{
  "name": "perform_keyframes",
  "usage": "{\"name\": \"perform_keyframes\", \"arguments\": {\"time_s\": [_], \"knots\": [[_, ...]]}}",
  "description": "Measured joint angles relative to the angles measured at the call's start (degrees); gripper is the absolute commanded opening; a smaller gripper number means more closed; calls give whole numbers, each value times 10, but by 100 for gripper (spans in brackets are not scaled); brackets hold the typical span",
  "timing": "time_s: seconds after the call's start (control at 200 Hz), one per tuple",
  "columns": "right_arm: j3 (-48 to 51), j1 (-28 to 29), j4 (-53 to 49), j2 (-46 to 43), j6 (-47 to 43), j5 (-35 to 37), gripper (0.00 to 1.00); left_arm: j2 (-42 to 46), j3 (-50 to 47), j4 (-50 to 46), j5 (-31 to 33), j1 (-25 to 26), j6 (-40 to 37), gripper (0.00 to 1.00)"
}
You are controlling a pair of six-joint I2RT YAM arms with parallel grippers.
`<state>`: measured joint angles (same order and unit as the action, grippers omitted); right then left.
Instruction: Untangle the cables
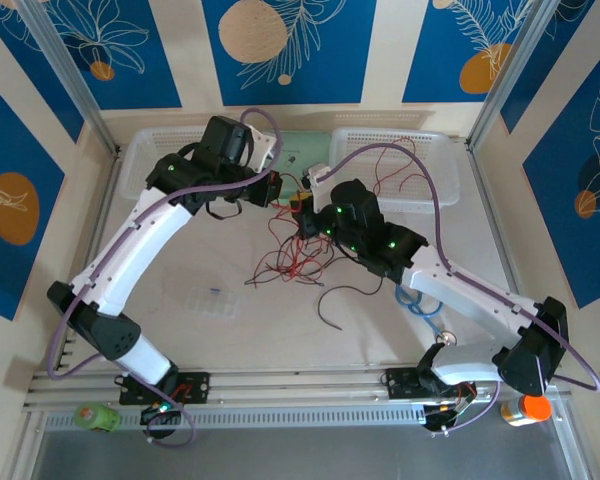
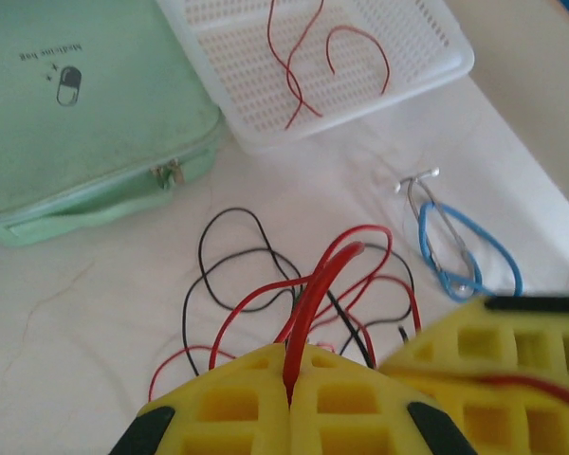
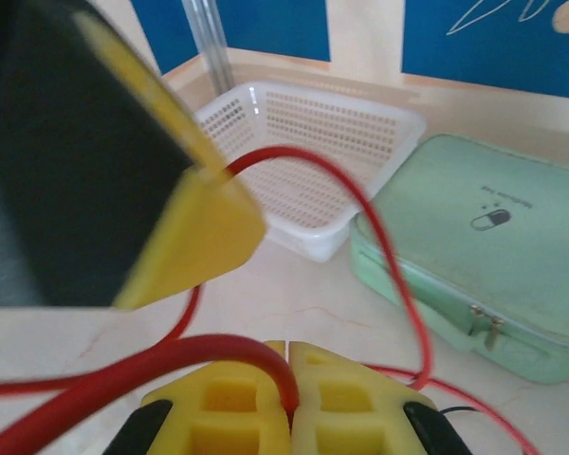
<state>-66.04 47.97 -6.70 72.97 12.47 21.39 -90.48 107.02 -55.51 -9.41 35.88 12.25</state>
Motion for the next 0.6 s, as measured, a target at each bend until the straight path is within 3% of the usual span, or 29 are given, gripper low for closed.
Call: {"name": "perform_keyframes", "arguments": {"time_s": [0.155,0.6], "knots": [[2,-2,6,7,-16,34,6,0,7,-33,0,2,-8,0],[92,0,58,72,-20,73,5,-62,-5,-37,-3,14,-23,0]]}}
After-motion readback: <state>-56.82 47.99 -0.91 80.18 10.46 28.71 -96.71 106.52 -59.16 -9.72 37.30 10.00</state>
